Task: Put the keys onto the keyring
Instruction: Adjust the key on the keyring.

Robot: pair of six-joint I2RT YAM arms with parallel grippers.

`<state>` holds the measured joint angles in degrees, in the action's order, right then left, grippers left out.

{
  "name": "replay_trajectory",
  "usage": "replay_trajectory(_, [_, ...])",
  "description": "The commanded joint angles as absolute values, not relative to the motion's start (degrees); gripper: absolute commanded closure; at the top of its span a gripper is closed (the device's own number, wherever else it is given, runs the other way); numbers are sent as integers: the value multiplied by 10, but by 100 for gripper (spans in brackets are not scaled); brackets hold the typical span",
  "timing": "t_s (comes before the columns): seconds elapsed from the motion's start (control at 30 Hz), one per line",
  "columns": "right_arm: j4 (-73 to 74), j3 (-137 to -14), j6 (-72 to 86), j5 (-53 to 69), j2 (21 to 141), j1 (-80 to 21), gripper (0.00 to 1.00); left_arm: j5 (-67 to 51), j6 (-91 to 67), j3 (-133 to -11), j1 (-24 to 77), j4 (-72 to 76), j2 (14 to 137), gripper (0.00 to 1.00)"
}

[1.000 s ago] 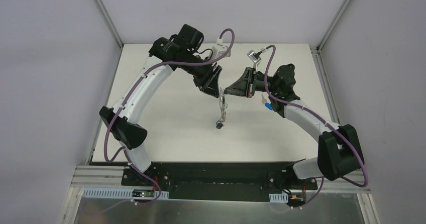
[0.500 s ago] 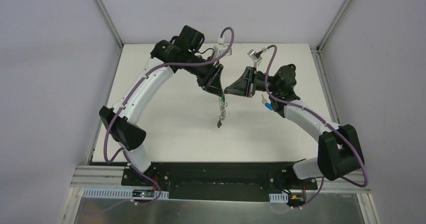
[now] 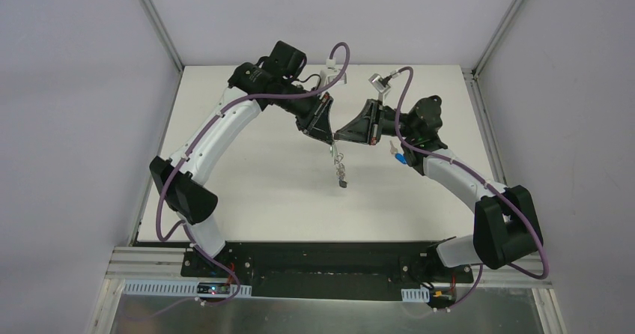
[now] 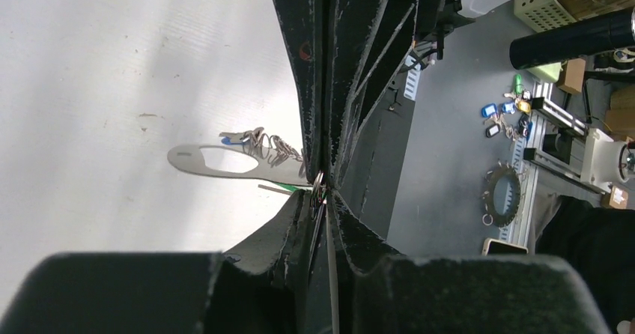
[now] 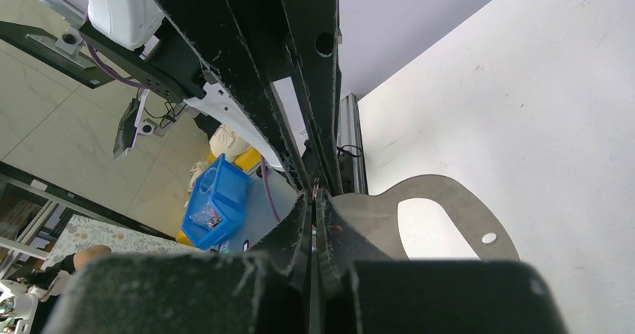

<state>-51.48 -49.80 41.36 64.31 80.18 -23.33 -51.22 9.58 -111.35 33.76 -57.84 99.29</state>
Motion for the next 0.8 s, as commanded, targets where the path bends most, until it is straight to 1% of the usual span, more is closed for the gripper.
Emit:
replay_trajectory(0.0, [-563,-505,420,650,792,-230,100,-544,89,-1113,339,-563,988,90])
replay_trajectory(0.1, [-563,-502,416,651,792,-230,100,-547,87,-1116,339,-564,990,98])
replay_trajectory(0.13, [-563,-501,415,650,792,-230,100,-549,87,-1116,339,-564,990,100])
replay_trajectory(0.23, [-554,-499,400,652,790,-230,100,-547,83,-1120,339,-568,992,100])
replay_trajectory(0.3, [-534,-501,375,657,786,-228,99,-533,88,-1142,341,-599,1005,100])
replay_trajectory(0.47, [-502,-507,329,675,767,-219,78,-472,161,-1273,360,-802,1078,100])
replay_trajectory(0.57, [-486,-510,316,681,762,-219,67,-451,173,-1318,371,-853,1104,100])
replay_trajectory(0.63, [-485,-509,316,683,761,-220,64,-436,173,-1333,376,-865,1113,100])
replay_trajectory(0.77, [-471,-507,301,687,760,-226,63,-439,168,-1340,379,-863,1118,100])
